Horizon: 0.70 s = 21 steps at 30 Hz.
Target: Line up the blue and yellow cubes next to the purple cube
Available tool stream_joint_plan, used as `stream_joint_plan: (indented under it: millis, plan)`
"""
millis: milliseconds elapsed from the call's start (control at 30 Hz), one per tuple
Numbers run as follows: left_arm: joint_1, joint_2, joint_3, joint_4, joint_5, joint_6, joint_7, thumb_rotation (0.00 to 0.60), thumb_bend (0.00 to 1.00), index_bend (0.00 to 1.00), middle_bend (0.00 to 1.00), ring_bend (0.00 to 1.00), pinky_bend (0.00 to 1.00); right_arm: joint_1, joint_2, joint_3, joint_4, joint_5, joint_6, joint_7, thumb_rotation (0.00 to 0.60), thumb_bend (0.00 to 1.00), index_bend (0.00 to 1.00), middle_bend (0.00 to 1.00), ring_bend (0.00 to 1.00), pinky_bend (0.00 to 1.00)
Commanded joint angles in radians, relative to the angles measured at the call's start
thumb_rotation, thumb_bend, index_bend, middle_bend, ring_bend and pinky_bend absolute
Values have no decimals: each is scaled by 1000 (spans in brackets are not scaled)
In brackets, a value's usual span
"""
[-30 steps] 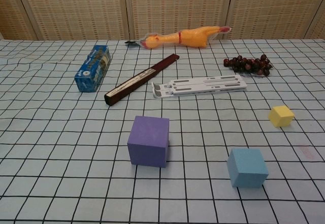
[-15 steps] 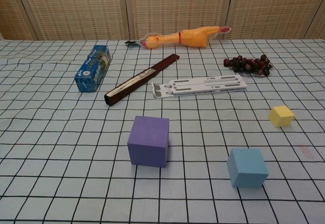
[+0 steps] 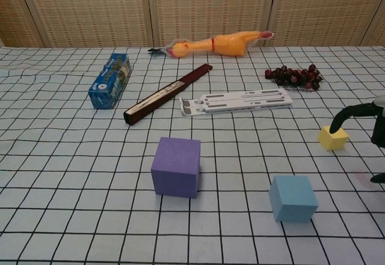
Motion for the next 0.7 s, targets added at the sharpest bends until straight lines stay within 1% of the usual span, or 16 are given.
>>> stream_joint_plan:
  millis: [33, 167, 300, 467, 567, 700]
  plan:
    - [0, 0, 1, 0, 2, 0, -1, 600, 436, 309, 322, 303, 587, 45, 14, 3, -52, 52, -69, -21, 600, 0, 232, 954, 858, 1000]
    - [0, 1, 1, 0, 1, -1, -3, 600, 436, 309, 322, 302, 586, 77, 8, -1, -83, 71, -133, 37, 600, 0, 242, 953, 858, 1000]
    - [0, 2, 1, 0, 2, 1, -6, 600, 437, 310, 322, 302, 586, 90, -10, -7, -72, 49, -146, 86, 600, 0, 279, 954, 858, 1000]
    - [-1, 2, 0, 2, 4, 2, -10, 600, 438, 310, 322, 302, 586, 113, -17, -12, -69, 53, -186, 157, 600, 0, 288, 954, 858, 1000]
    - [-1, 2, 0, 2, 5, 2, -12, 600, 436, 311, 322, 302, 586, 125, -14, -18, -69, 56, -207, 178, 600, 0, 297, 954, 859, 1000]
    - [0, 2, 0, 2, 6, 3, -13, 600, 436, 311, 322, 302, 586, 130, -19, -29, -63, 51, -207, 181, 600, 0, 309, 953, 858, 1000]
